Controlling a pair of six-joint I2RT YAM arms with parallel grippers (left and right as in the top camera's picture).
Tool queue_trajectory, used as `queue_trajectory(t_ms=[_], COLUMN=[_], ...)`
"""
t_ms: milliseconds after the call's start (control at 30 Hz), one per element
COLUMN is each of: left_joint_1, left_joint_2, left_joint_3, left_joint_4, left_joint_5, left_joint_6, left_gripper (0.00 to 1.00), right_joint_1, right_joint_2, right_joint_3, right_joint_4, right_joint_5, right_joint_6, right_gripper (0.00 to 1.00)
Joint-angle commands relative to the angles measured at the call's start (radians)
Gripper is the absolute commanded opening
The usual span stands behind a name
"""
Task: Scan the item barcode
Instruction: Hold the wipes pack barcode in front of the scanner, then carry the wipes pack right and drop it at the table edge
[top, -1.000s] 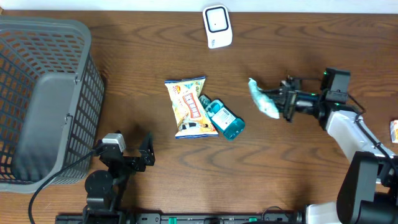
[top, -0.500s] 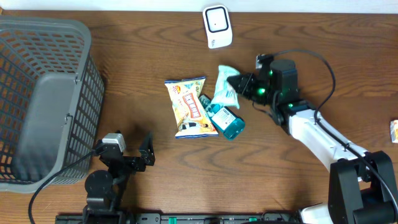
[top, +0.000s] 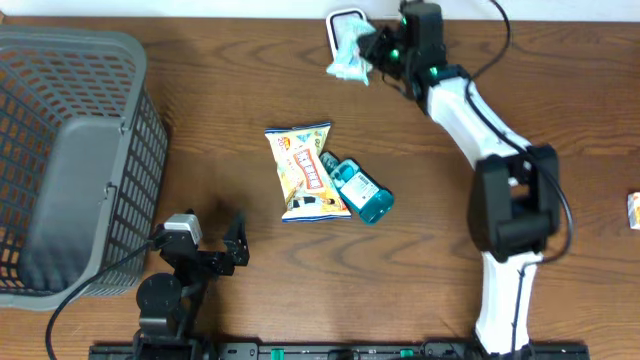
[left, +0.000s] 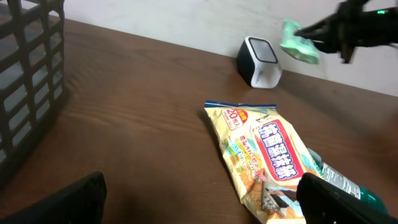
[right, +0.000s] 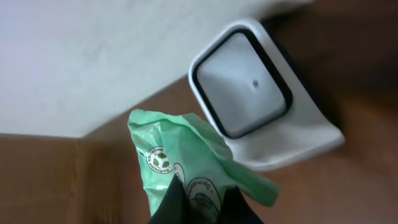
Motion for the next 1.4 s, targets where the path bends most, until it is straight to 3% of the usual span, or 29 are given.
queue_trajectory(t_ms=[0,233,533,700,900,1067,1367], left_joint_1=[-0.003,-0.003,-0.003,-0.003,-0.003,-0.003,-0.003], left_joint_2=[-0.002,-0.002,-0.002,-0.002,-0.002,-0.002,-0.002], left_joint_3=[-0.018,-0.018,-0.018,-0.018,-0.018,-0.018,-0.018], left_joint_4=[-0.021,-0.021,-0.021,-0.021,-0.021,-0.021,-0.021], left_joint_5=[0.012,0.012,0.012,0.012,0.012,0.012,0.012], left_joint_6=[0.013,0.013,0.013,0.013,0.013,0.013,0.013], left_gripper=[0.98,0.98,0.98,0.98,0.98,0.98,0.98], right_joint_1=[0.011,0.022,-0.014,-0.141,-0.359,-0.568,-0.796], right_joint_2=[0.096,0.157,0.094,-0.111,-0.238,-0.201,-0.032], right_joint_3=[0.152,0.187,0.195,0.195,0.195,0.181,0.18], right_joint_4=[-0.028,-0.09,-0.205,-0.489,-0.754,-0.867,-0.968], right_joint_5=[0.008,0.042,0.008,0.128,0.376,0.572,0.592], right_joint_6=[0.016,0.027,-0.006,-0.142,-0.179,-0.292,-0.406], right_gripper=[0.01,0.01,0.01,0.01,0.01,0.01,0.01])
